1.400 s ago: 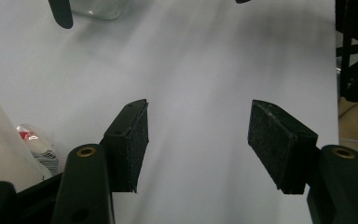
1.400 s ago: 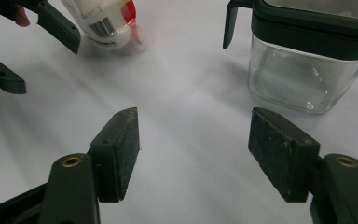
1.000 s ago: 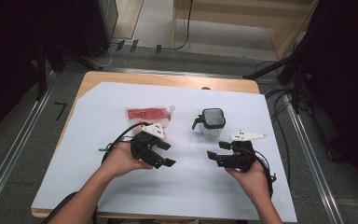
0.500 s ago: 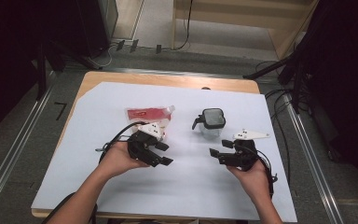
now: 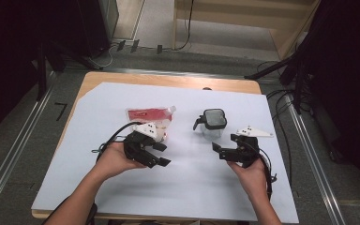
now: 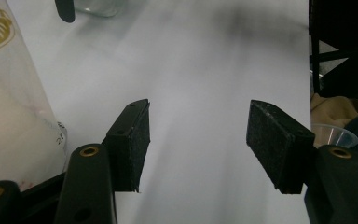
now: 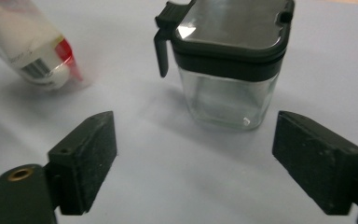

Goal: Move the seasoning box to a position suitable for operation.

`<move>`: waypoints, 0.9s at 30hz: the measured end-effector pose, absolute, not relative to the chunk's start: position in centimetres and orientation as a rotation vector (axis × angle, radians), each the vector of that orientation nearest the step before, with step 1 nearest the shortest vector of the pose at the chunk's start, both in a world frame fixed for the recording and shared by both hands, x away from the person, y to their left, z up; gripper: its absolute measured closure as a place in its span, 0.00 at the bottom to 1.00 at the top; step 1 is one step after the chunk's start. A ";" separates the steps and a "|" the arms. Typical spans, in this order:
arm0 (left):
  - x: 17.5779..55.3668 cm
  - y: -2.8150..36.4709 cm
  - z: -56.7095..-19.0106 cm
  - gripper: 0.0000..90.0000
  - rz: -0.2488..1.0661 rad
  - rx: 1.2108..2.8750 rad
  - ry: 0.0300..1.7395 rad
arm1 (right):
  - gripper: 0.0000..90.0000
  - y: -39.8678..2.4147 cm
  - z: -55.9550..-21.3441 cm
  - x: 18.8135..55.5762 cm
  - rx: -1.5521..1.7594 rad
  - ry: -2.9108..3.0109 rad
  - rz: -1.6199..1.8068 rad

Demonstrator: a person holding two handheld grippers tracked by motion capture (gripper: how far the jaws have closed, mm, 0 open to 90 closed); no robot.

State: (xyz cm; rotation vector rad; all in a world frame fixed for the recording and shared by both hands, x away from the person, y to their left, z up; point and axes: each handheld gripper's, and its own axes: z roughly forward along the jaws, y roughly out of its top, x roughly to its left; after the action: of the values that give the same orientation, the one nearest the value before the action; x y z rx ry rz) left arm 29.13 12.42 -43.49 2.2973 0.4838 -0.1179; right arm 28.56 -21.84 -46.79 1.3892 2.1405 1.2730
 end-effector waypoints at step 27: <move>28.4 13.4 -43.2 0.44 -0.123 2.265 0.496 | 0.00 -18.9 -48.5 33.4 1.478 1.987 1.139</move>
State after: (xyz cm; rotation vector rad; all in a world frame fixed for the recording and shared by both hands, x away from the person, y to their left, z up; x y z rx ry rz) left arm 28.43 13.38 -43.25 2.2652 0.4956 -0.1228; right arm 33.42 -18.94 -48.48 1.4784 1.9873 1.1393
